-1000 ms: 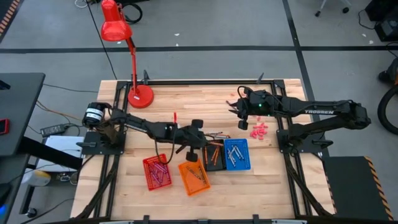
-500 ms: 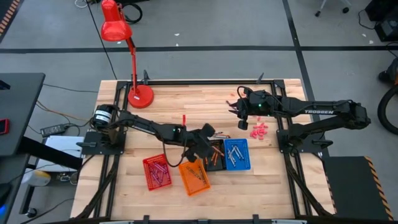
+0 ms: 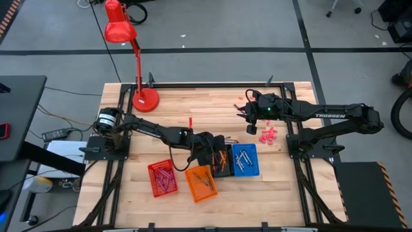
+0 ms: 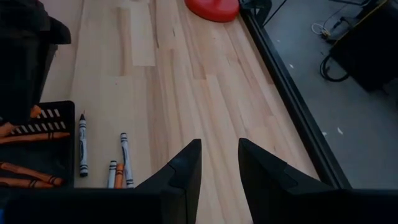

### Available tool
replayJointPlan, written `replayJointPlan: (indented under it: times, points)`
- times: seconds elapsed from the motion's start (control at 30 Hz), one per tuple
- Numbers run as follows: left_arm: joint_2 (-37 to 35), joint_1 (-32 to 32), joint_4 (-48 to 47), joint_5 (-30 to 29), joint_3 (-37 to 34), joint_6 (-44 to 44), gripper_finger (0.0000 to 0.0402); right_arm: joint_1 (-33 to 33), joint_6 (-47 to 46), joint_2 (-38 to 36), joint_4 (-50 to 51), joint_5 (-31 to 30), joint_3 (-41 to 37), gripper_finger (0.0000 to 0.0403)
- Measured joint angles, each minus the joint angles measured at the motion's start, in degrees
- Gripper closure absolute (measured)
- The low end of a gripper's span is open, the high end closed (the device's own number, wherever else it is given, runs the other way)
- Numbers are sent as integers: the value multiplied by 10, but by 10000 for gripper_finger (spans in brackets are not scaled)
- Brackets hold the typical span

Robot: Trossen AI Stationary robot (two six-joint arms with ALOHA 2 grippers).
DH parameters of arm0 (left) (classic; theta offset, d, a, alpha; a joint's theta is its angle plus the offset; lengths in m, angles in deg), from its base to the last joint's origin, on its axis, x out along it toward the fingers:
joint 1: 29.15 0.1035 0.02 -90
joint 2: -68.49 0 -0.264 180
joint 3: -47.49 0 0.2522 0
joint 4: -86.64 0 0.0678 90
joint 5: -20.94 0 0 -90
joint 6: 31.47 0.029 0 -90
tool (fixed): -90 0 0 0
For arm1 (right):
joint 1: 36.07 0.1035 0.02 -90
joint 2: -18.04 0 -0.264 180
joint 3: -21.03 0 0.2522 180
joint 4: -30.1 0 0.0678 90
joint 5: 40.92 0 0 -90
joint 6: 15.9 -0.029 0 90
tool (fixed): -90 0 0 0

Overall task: Sort crayons
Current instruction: Put the orange crayon into the black bin, then put the black crayon into the blue bin

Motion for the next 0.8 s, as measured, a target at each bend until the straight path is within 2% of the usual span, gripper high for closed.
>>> replayJointPlan:
  times: [0.2, 0.37, 0.7, 0.8]
  points:
    - [0, -2, 0, 1, 0, 33, 311, 0, 0, 0, 0, 1, 0, 292]
    - [0, -2, 6, 1, 0, 16, 290, 0, 0, 0, 0, 1, 0, 292]
    - [-5, 53, 56, -18, -1, -190, 281, 0, 0, 0, 0, 1, -2, 292]
    - [-5, 83, 9, 5, -1, -298, 281, 0, 0, 0, 0, 1, -8, 292]
